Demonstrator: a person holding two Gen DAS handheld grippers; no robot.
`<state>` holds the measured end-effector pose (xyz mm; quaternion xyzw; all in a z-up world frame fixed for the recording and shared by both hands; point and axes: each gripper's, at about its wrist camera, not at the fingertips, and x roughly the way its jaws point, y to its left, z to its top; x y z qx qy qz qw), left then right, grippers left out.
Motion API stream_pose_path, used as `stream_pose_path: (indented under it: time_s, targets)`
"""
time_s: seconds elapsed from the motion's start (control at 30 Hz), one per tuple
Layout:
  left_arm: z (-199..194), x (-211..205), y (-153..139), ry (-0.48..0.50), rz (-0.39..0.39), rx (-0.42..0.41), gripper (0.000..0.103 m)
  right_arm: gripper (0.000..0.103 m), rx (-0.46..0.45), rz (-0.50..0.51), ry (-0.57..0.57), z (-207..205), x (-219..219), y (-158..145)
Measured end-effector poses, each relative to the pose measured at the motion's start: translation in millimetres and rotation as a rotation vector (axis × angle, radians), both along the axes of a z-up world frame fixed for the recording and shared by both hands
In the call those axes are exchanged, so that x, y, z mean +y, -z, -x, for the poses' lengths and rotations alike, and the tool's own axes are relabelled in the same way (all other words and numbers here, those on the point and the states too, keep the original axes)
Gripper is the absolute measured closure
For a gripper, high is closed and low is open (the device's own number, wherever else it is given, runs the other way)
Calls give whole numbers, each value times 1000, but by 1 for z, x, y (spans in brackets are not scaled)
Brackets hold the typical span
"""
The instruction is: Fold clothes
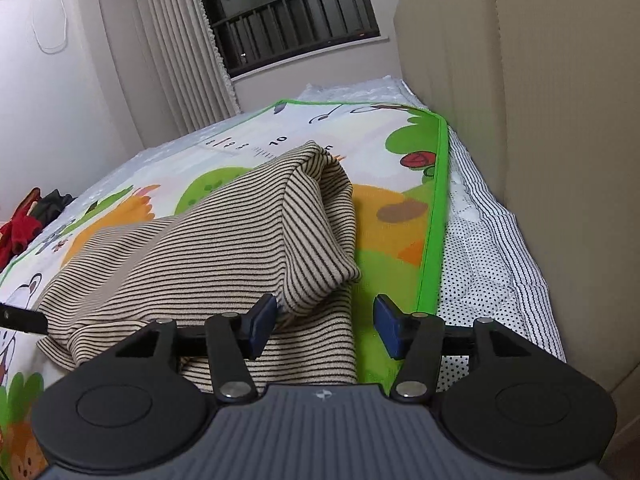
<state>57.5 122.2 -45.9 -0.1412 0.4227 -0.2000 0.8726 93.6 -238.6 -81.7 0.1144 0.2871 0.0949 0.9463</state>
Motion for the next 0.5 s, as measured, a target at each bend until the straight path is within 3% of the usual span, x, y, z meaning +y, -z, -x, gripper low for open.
stream_pose_path:
  time_s: [0.13, 0.5]
  targets:
    - [-6, -14, 7, 28, -22, -7, 8, 56, -7, 5, -20, 1, 6, 0]
    - [-74, -19, 8, 26, -116, -97, 21, 56, -7, 5, -147, 17, 57, -1]
